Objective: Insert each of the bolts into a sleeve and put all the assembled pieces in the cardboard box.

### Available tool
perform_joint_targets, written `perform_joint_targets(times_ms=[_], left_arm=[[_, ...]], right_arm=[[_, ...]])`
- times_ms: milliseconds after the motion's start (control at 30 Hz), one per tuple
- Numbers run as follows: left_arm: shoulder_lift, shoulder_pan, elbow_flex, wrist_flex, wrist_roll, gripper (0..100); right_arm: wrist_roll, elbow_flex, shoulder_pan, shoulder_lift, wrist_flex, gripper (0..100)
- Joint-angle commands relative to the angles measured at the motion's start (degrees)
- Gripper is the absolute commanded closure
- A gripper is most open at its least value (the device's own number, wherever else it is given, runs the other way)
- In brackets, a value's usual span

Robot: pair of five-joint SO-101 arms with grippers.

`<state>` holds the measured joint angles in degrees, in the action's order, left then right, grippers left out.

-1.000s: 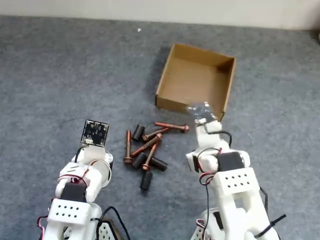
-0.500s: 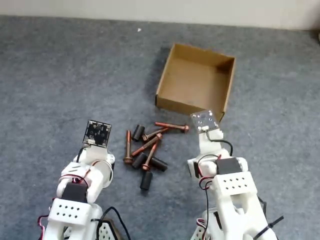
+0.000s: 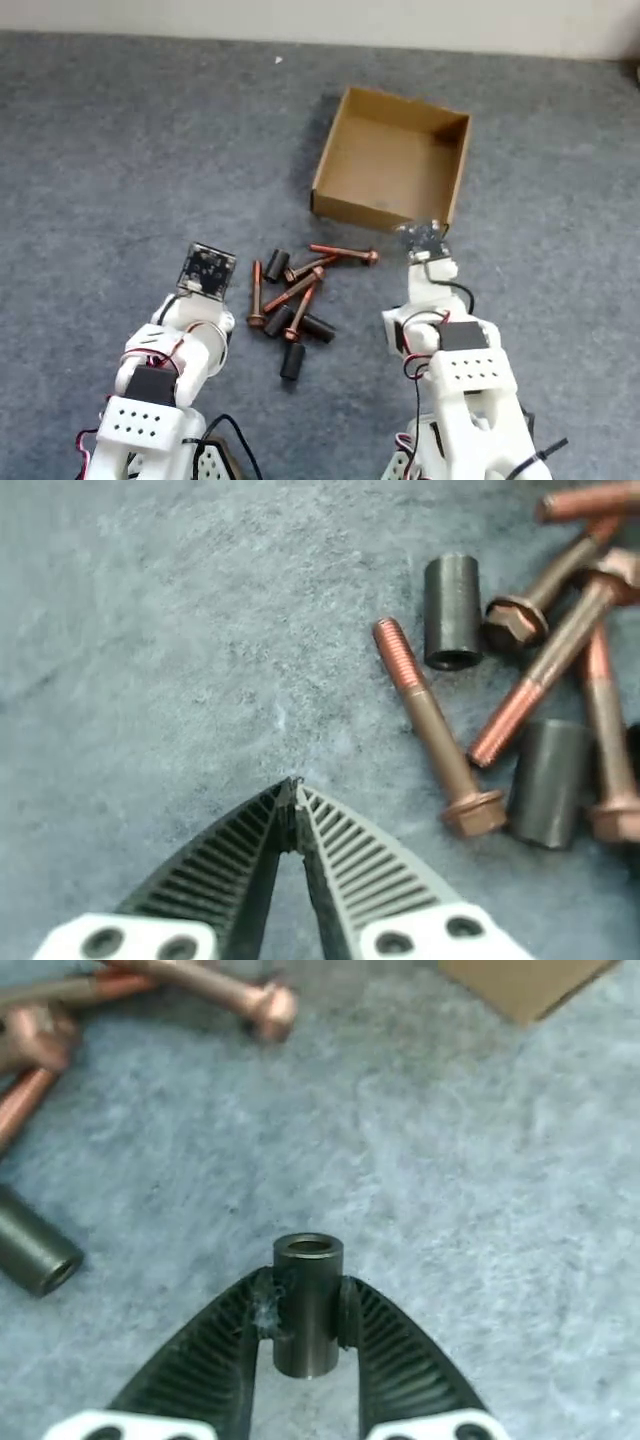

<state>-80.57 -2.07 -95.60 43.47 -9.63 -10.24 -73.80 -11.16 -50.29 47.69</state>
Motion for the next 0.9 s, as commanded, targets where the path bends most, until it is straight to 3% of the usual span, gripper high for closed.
perform_joint_targets(times_ms=[0, 100, 233, 400, 533, 667, 867], left_arm=[[-0.4, 4.4, 4.6, -0.1, -12.1, 97], [-0.3, 7.5, 10.2, 0.3, -20.2, 97], [0.2, 7.1, 19.3, 6.7, -20.2, 97], [0.4, -0.6, 32.4, 19.1, -20.4, 96], [1.2, -8.1, 38.9, 24.4, -20.4, 90], [10.4, -12.4, 43.2, 25.1, -21.2, 88], [32.6, -16.7, 52.4, 25.1, -29.4, 88]], right_arm=[[1.2, 0.7, 0.9, -1.5, -1.6, 99.3], [3.3, 0.7, 1.0, -1.5, -1.7, 99.3], [3.3, 0.7, 1.0, -1.5, -1.7, 99.3], [5.3, 1.1, 5.1, -1.5, -1.7, 99.3], [7.0, 1.2, 8.7, -1.6, -1.7, 99.3], [7.0, 1.2, 11.9, -1.7, -1.7, 99.3], [9.8, 0.9, 17.5, -1.7, -5.3, 99.3]])
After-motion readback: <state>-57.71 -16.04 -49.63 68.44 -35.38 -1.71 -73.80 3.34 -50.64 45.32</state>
